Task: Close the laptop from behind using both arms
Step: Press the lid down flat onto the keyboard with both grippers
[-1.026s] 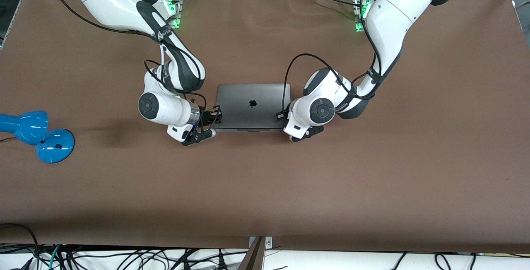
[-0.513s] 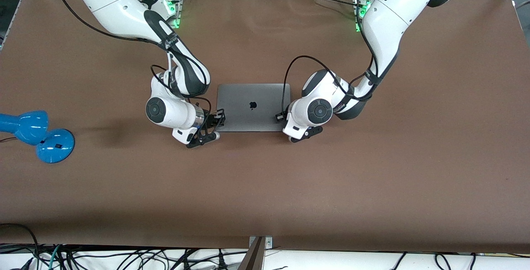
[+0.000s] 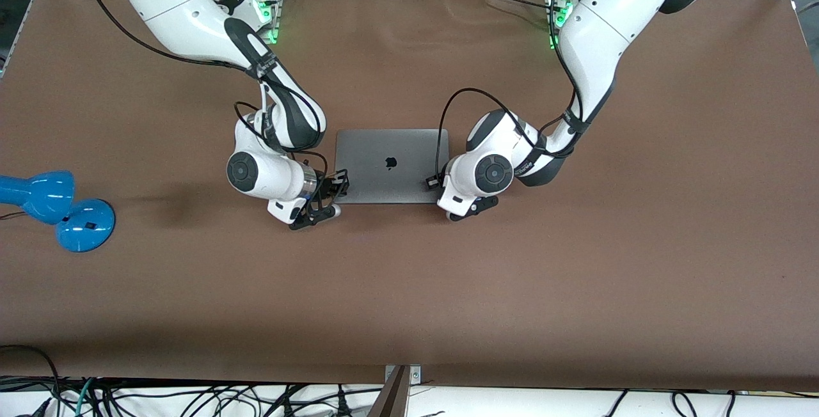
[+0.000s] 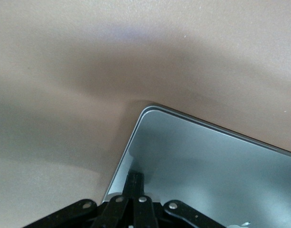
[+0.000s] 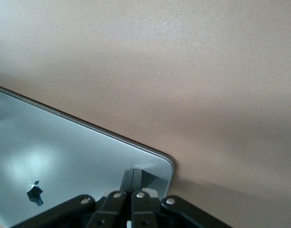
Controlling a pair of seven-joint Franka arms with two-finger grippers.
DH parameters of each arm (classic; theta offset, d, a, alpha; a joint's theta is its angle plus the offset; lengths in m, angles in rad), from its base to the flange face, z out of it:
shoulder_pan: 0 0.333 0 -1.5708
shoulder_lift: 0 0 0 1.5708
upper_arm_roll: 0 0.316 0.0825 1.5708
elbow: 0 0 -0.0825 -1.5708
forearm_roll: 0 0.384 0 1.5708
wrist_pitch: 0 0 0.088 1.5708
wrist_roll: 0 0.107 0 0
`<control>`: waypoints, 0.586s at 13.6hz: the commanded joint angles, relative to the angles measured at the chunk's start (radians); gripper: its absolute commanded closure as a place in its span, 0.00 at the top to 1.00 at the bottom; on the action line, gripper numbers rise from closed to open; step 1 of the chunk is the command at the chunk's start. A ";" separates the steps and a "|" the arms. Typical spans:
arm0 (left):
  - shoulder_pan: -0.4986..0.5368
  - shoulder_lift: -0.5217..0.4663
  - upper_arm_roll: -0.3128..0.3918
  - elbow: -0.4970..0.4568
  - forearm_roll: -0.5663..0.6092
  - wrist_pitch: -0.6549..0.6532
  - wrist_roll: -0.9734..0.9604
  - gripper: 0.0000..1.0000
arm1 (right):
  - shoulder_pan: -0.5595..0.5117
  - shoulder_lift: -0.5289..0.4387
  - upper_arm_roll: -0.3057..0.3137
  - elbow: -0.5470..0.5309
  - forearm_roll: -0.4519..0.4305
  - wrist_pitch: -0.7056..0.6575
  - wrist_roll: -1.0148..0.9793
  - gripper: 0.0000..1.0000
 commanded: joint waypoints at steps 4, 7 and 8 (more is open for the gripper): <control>0.017 -0.016 0.005 0.033 0.059 -0.008 -0.002 1.00 | 0.026 -0.018 -0.012 0.027 -0.009 0.009 -0.012 1.00; 0.040 -0.091 0.002 0.031 0.068 -0.084 -0.002 1.00 | 0.026 -0.077 -0.013 0.015 -0.009 -0.005 -0.008 1.00; 0.048 -0.122 0.002 0.031 0.068 -0.120 0.001 1.00 | 0.026 -0.100 -0.013 0.014 -0.009 -0.031 -0.005 1.00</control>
